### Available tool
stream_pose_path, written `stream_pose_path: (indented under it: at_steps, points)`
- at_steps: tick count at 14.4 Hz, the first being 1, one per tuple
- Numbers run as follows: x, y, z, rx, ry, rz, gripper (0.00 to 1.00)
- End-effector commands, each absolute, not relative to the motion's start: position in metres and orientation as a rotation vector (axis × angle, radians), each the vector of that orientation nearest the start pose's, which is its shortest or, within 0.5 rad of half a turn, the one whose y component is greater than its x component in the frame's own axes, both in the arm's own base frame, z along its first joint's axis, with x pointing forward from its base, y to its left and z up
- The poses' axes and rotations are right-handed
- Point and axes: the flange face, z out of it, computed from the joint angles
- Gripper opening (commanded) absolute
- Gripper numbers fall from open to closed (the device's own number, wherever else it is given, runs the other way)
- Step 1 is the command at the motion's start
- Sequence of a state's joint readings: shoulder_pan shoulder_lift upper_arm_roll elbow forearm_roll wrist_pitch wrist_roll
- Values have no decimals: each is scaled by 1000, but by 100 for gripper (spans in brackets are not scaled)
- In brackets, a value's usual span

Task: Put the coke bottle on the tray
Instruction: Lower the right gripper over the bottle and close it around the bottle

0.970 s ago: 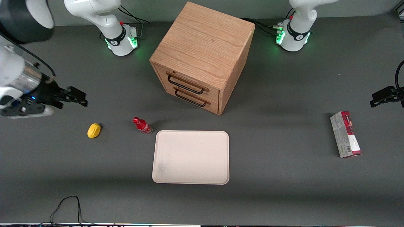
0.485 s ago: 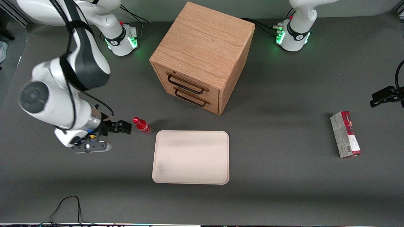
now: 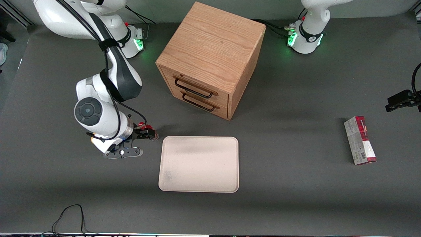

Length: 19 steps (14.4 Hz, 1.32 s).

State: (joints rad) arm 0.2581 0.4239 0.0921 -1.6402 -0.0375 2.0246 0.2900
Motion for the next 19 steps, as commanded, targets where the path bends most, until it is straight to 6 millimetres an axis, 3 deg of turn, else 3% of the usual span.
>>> stream_pose_path:
  at_steps: [1, 7, 12, 14, 16, 19]
  points:
    - [590, 207, 366, -3155, -112, -16, 99]
    - [550, 195, 327, -3145, -158, -61, 99]
    - [548, 194, 322, -3143, -158, -66, 96]
    - [547, 194, 321, -3143, -157, -58, 81]
    - [546, 195, 319, -3144, -157, -54, 48]
    - [545, 196, 314, -3146, -155, -40, 14]
